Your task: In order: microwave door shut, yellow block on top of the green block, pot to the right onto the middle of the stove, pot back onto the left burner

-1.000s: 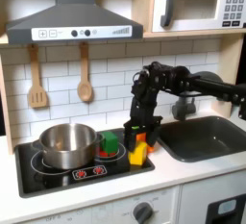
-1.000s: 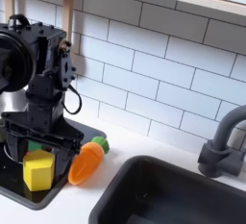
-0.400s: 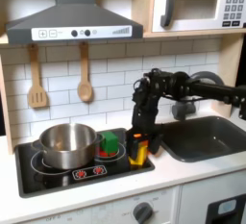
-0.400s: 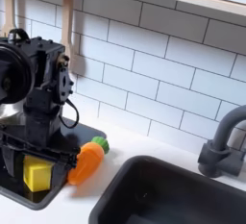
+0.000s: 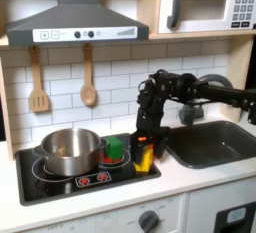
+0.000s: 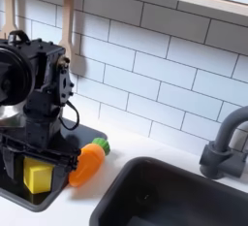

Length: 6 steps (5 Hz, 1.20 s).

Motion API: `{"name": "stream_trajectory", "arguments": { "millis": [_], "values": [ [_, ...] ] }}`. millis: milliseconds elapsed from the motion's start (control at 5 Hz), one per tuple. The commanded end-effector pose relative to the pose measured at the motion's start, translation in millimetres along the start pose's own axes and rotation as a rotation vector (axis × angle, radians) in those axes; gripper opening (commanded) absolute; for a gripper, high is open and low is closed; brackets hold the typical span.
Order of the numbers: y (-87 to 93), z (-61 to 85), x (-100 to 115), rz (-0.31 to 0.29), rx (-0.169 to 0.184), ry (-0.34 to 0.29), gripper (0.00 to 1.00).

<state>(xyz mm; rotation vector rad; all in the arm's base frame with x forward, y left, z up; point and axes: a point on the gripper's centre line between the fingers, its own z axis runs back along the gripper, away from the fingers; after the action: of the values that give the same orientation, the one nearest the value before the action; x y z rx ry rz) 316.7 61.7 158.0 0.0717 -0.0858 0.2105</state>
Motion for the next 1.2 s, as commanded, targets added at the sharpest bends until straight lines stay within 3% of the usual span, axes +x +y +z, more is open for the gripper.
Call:
{"name": "stream_trajectory", "arguments": {
  "millis": [0, 1000],
  "values": [
    [-2.1, -6.1, 11, 0.040, -0.005, 0.020, 1.00],
    [-2.5, 1.7, -1, 0.048, 0.001, 0.020, 1.00]
  ]
}}
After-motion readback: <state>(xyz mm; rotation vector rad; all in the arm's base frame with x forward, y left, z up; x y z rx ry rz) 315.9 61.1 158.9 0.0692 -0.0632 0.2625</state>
